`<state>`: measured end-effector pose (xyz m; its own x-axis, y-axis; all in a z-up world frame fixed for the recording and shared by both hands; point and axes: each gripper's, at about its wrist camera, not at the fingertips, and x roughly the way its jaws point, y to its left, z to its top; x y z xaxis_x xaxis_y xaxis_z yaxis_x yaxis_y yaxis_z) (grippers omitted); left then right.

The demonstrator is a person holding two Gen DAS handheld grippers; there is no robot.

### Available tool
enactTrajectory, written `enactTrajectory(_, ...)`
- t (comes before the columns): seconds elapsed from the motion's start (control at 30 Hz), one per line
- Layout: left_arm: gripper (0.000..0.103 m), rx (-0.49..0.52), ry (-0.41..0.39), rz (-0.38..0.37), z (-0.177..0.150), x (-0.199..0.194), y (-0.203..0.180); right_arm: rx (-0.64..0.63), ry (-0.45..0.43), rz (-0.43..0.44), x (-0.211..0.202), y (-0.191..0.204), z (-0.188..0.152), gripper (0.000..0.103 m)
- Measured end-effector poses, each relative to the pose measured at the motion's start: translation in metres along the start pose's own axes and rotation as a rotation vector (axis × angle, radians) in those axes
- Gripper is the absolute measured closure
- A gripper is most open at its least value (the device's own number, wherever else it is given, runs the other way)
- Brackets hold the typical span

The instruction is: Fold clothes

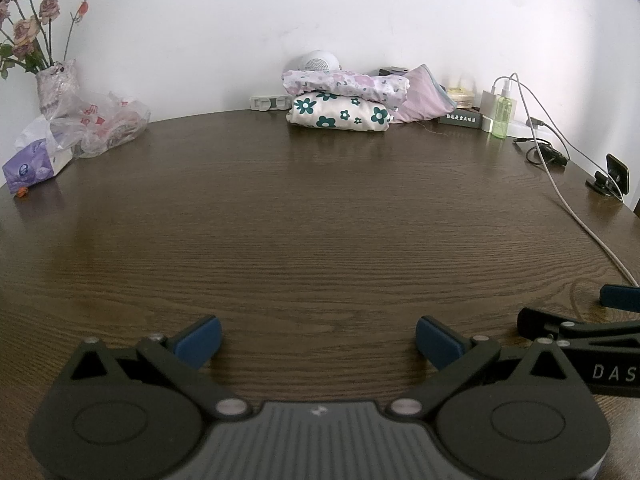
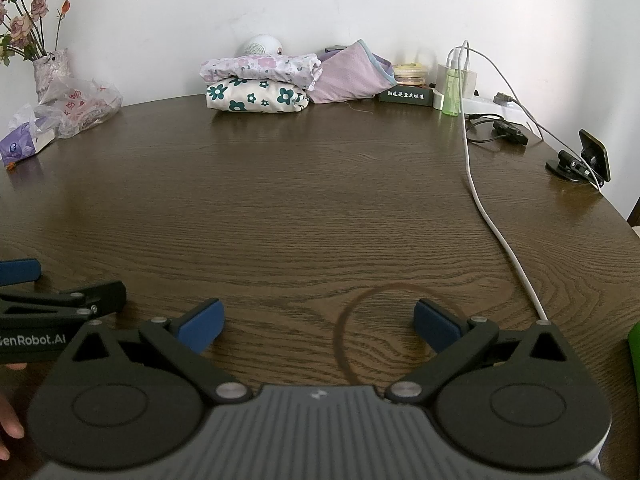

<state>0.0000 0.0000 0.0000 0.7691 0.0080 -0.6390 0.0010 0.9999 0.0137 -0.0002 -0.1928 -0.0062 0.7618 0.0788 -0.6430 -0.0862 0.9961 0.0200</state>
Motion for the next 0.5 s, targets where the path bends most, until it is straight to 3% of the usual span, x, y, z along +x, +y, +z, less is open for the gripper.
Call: enactTrajectory(0.5, 0.0, 0.0, 0.001, 0.0, 0.0011, -0.0006, 0.0, -0.002, 0.001, -0.001, 0.0, 0.0001, 0.0, 0.001)
